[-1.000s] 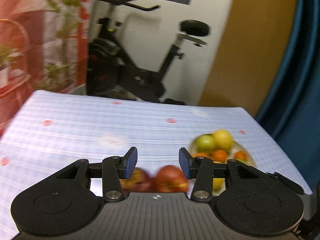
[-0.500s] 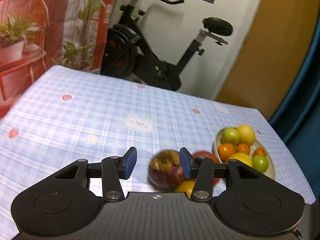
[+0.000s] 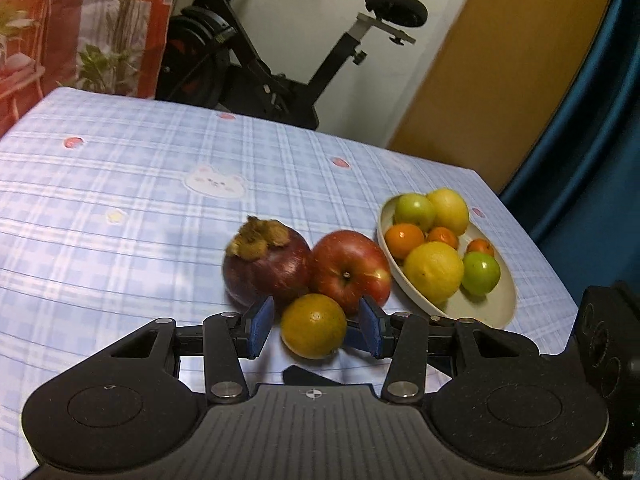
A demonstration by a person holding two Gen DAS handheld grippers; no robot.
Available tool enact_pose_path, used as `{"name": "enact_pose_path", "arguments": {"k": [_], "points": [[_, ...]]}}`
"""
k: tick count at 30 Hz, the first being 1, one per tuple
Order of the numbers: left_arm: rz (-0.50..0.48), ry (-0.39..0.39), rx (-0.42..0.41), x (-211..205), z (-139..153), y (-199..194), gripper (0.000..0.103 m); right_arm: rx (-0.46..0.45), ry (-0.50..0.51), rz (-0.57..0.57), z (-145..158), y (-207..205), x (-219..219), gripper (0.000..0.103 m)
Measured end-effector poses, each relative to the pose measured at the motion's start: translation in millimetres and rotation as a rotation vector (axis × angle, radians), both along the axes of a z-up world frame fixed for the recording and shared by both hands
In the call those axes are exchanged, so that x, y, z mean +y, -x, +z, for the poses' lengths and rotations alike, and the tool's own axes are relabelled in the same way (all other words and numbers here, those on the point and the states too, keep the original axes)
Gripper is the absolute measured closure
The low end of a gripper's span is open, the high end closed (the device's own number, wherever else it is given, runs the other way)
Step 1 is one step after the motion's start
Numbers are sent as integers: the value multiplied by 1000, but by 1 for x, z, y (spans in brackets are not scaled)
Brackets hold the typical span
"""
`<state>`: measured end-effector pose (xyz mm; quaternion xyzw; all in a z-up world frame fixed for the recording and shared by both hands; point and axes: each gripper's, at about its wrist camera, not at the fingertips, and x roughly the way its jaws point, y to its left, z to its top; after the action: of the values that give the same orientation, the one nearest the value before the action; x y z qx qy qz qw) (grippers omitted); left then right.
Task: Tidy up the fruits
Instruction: 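Move the left gripper to the yellow-orange citrus beside the red apple, then grasp the yellow-orange citrus with the left gripper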
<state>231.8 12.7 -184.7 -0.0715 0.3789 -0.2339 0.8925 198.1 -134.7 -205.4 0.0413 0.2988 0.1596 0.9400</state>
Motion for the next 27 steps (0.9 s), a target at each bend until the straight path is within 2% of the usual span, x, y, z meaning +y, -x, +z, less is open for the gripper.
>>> {"name": "enact_pose_path", "arguments": {"k": [5, 10, 13, 16, 20, 27], "points": [[4, -5, 29, -8, -9, -7, 56, -1, -2, -7, 0, -1, -2, 48], [-9, -34, 29, -9, -9, -3, 64, 4, -23, -19, 0, 1, -6, 52], [-26, -26, 41, -7, -9, 1, 64, -1, -49, -38, 1, 4, -11, 52], [-34, -54, 24, -13, -8, 7, 64, 5, -65, -44, 1, 5, -14, 52], [-41, -78, 5, -17, -9, 16, 64, 11, -50, -24, 1, 5, -12, 52], [-32, -75, -6, -17, -11, 20, 64, 9, -53, -18, 1, 9, -13, 52]]}}
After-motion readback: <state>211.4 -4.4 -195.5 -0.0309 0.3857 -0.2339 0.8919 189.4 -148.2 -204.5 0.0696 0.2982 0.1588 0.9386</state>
